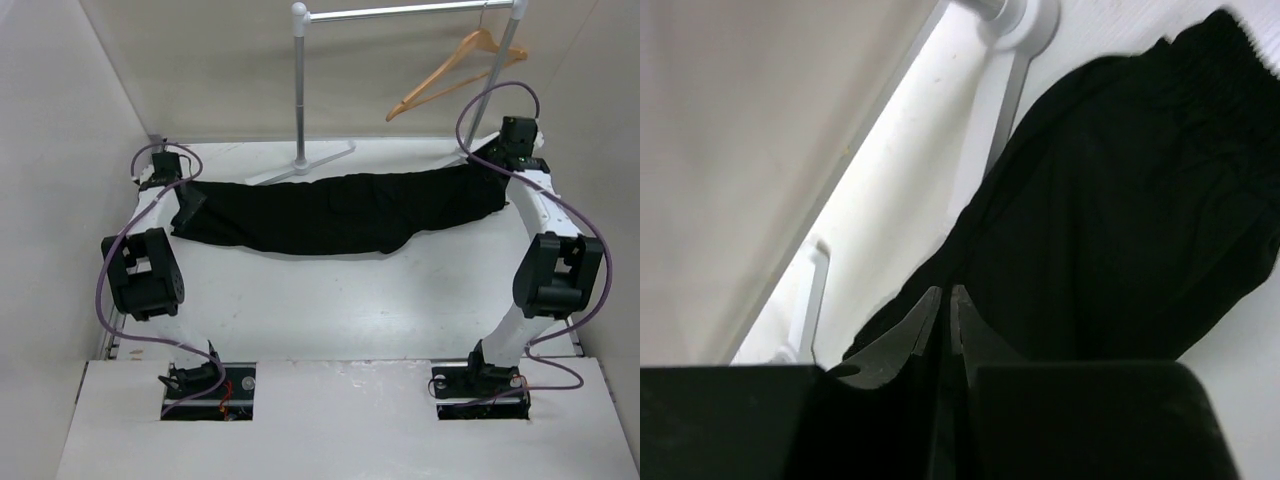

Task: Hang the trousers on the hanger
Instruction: Fold the trousers at the center of the board.

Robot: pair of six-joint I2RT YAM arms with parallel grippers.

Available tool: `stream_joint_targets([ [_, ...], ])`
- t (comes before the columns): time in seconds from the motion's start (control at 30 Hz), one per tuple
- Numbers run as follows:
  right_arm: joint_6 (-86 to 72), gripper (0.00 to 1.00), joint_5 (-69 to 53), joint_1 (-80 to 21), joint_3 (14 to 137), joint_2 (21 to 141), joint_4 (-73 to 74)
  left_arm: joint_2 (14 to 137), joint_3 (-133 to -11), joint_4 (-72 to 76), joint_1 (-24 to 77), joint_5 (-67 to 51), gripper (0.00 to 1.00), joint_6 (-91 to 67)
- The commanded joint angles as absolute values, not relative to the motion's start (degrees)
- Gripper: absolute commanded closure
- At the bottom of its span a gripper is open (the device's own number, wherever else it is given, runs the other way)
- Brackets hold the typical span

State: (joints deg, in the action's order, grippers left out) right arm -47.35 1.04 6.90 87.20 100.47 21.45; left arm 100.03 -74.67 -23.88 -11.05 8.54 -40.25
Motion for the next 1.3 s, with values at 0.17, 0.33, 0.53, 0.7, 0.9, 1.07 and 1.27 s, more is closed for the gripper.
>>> stream_joint_targets([
  [0.17, -46.59, 0.75, -3.42, 0.23, 75.86, 95.02, 14.33, 108.01, -78.30, -18.99, -10.86, 4.92, 0.46, -40.96],
  [0.33, -45.44, 0.72, -3.25, -3.03, 69.71, 91.68, 13.01, 108.64, -78.93, -21.70, -10.68, 7.55, 0.74, -41.22],
  [0.53, -44.83, 0.69, -2.99, -3.03, 63.99, 88.33, 12.22, 101.96, -71.29, -22.85, -12.08, 13.70, 0.84, -41.48],
  [0.7, -44.74, 0.67, -2.99, -2.42, 61.70, 87.80, 12.30, 97.74, -65.57, -22.59, -13.32, 18.36, 0.89, -43.68],
  [0.9, -44.74, 0.58, -2.81, -2.07, 59.94, 86.40, 12.22, 92.56, -61.00, -22.24, -16.39, 20.39, 0.68, -45.52],
  [1.07, -44.91, 0.46, -3.34, -0.92, 61.43, 85.96, 12.39, 86.05, -57.40, -19.34, -17.01, 17.94, 0.45, -46.32],
  [1.27, -45.44, 0.38, -3.51, 3.29, 63.02, 87.36, 12.66, 79.56, -53.10, -22.76, -17.88, 18.10, 0.46, -48.60],
])
